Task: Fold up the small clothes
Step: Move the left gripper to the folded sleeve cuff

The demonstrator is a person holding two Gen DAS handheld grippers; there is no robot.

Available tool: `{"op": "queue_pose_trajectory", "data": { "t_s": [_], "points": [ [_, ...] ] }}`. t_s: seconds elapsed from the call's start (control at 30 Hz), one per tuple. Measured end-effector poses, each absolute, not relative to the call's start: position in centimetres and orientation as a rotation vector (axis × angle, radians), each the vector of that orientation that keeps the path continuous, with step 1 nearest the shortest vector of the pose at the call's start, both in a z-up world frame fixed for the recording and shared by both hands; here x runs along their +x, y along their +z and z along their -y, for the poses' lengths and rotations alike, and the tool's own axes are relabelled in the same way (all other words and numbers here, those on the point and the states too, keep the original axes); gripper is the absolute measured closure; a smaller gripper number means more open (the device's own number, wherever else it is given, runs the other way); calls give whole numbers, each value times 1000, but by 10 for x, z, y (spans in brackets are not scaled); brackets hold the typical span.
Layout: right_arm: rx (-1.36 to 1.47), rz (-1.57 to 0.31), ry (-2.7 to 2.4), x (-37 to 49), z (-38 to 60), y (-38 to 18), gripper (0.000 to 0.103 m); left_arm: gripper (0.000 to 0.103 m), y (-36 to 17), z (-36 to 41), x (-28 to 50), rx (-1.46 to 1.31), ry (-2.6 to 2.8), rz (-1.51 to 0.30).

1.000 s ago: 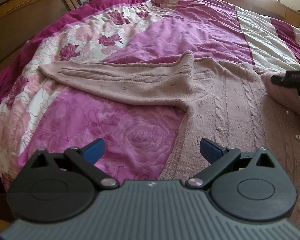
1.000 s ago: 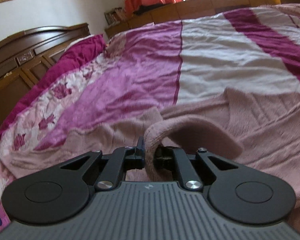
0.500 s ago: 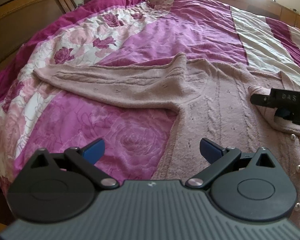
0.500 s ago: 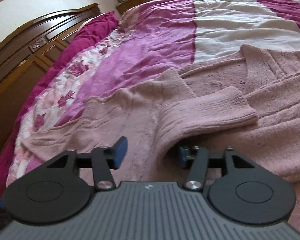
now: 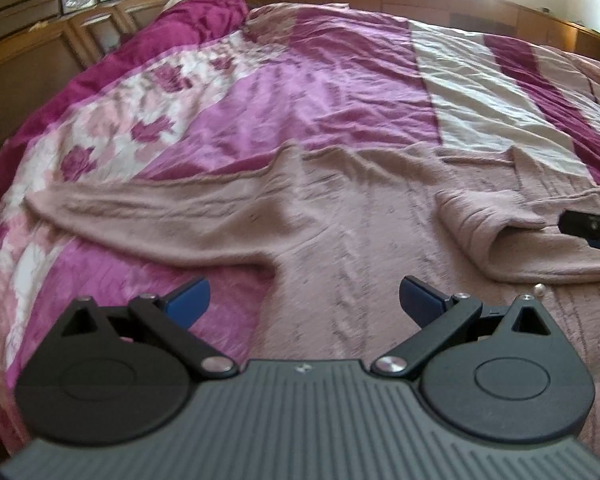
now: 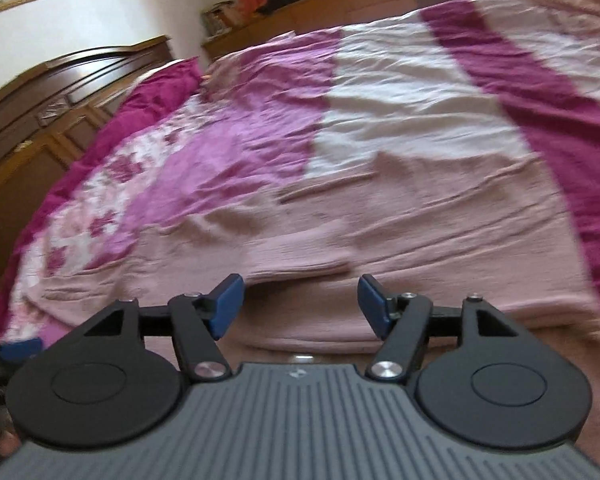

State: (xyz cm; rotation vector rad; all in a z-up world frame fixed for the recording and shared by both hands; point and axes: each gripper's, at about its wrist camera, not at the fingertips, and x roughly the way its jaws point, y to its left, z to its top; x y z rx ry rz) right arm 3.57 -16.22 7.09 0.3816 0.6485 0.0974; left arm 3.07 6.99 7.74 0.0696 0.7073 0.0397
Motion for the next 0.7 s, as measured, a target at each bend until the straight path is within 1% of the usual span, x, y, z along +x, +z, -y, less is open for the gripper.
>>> {"op": "queue_pose_trajectory", "data": {
  "t_s": [0.3, 0.7],
  "points": [
    [374, -645, -84, 17, 209, 55, 32, 0, 83, -28, 57, 99, -71, -683],
    [386, -673, -110, 19, 219, 29, 32, 0, 59, 30, 90, 234, -164, -689]
  ]
}}
